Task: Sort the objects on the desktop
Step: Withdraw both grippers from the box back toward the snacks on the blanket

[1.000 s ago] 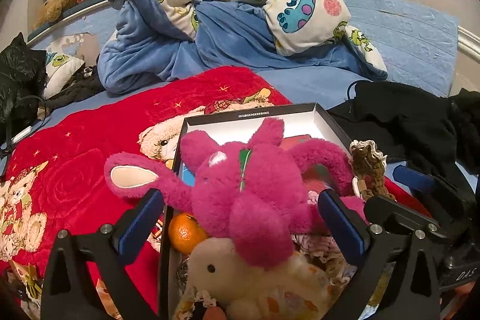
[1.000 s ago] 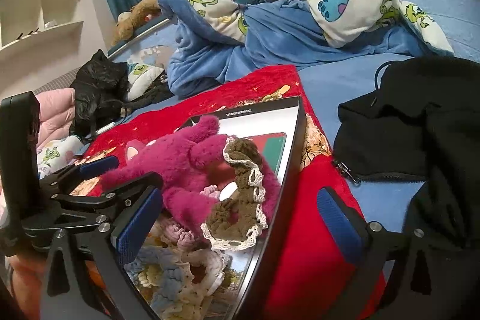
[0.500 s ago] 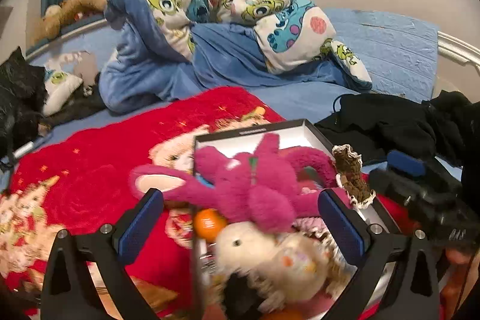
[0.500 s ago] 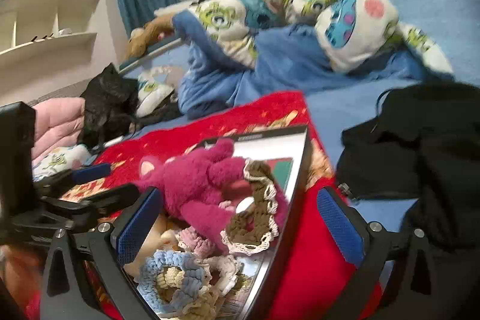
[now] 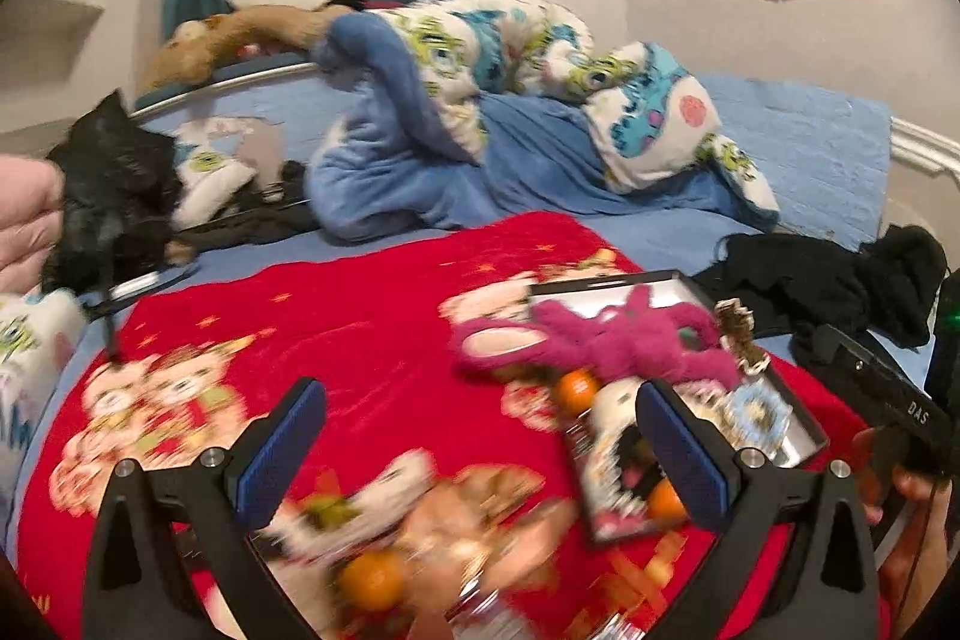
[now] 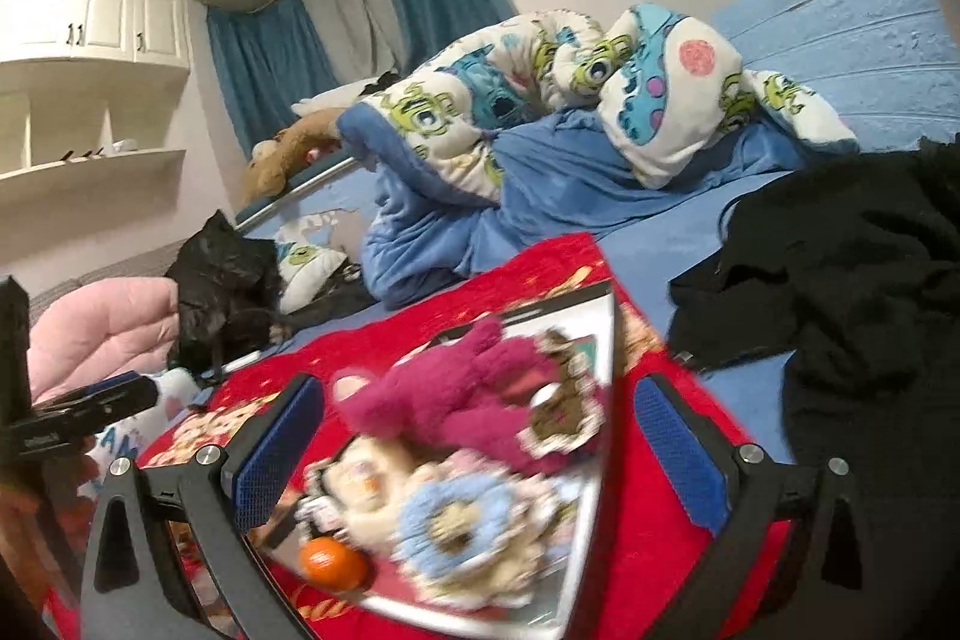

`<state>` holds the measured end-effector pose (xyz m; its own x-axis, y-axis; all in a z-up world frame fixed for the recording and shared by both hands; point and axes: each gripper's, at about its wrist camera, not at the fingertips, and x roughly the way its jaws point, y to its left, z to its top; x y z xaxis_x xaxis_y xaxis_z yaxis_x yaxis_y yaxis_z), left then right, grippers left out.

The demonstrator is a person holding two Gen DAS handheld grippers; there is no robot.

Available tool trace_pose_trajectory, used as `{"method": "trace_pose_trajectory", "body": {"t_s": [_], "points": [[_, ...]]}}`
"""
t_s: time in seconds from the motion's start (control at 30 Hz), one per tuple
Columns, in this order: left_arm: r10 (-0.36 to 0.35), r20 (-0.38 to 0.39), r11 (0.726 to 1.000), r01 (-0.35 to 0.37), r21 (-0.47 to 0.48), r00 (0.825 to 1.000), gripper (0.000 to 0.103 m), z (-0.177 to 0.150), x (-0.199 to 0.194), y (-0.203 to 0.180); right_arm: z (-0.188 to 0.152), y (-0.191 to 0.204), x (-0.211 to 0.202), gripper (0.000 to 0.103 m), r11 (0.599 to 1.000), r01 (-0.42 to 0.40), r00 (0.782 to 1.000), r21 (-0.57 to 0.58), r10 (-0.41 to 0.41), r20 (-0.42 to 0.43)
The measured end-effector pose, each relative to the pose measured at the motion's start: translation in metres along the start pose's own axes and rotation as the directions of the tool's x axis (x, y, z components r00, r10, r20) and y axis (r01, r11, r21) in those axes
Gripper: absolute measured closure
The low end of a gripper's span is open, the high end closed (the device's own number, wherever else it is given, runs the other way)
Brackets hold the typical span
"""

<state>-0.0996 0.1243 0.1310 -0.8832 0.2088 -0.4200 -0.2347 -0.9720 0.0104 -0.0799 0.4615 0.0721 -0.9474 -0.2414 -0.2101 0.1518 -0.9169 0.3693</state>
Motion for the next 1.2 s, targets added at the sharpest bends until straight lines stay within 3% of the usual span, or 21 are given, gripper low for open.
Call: {"method": "trace_pose_trajectory", "body": {"t_s": [0.17,0.33,0.6,0.9,1.2], "points": [[0.065,0.01,0.996,-0.065,-0.068,0.998,0.0,-0.027,-0.055,0.051,-0.011,0.039,-0.004,0.0,0.996,-0.093,0.996,0.004,0.093,-0.018],[0.112,0.023,0.985,-0.108,-0.135,0.993,0.0,-0.049,-0.103,0.088,-0.018,0.095,-0.008,0.0,0.977,-0.214,0.976,-0.017,0.214,-0.037],[0.163,0.021,0.975,-0.157,-0.16,0.986,0.0,-0.075,-0.144,0.113,-0.037,0.182,-0.013,0.0,0.948,-0.295,0.954,-0.116,0.284,-0.1],[0.211,-0.008,0.962,-0.21,-0.174,0.977,0.0,-0.099,-0.155,0.135,-0.056,0.24,-0.009,0.0,0.922,-0.341,0.937,-0.183,0.318,-0.145],[0.212,-0.051,0.966,-0.217,-0.139,0.976,0.0,-0.118,-0.123,0.133,-0.076,0.243,0.013,0.0,0.922,-0.323,0.94,-0.213,0.286,-0.188]]}}
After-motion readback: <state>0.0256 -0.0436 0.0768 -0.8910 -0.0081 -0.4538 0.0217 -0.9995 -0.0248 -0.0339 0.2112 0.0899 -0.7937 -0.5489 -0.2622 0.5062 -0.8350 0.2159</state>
